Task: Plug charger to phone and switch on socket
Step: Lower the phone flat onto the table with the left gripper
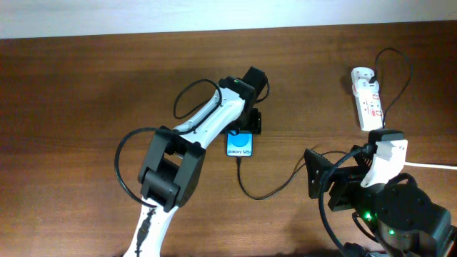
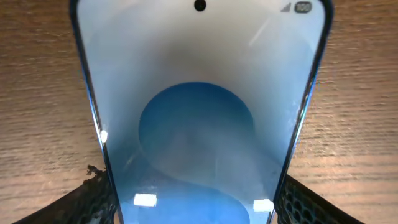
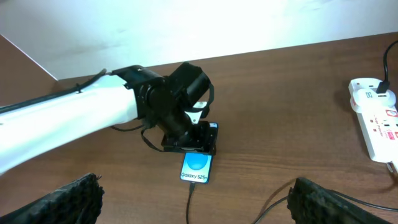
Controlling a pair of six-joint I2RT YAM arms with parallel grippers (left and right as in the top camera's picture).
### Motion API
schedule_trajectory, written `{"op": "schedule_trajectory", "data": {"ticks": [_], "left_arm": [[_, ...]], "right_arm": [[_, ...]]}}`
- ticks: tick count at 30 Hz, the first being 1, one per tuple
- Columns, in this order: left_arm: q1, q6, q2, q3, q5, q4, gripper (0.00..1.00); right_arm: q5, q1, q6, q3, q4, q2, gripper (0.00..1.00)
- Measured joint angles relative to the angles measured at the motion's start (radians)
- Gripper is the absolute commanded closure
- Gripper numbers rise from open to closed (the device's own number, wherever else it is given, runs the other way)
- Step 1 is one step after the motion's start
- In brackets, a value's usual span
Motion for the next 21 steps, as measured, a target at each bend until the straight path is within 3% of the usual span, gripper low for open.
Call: {"op": "schedule_trajectory", "data": {"ticks": [3,4,13,17,19,21], "left_arm": [[0.000,0.000,0.014,0.000,0.000,0.004,0.43],[0.000,0.000,0.014,0.000,0.000,0.004,0.36],[0.000,0.000,0.014,0.000,0.001,0.011,0.13],[0.000,-0.003,0.015,0.000,0.008,0.012,0.11],[0.000,-0.003,0.015,0.000,0.008,0.013,0.02],[0.000,-0.007,0.015,0.000,0.012,0.014,0.00]], "right_arm": [[0.000,0.000,0.000,0.000,0.000,0.000,0.01],[0.000,0.000,0.000,0.000,0.000,0.000,0.01],[0.008,0.000,0.000,0.000,0.011,0.000,0.01],[0.022,0.000,-0.001,0.000,0.011,0.000,0.01],[0.026,0.000,0.000,0.000,0.011,0.000,0.01],[0.026,0.000,0.000,0.000,0.011,0.001,0.01]]}}
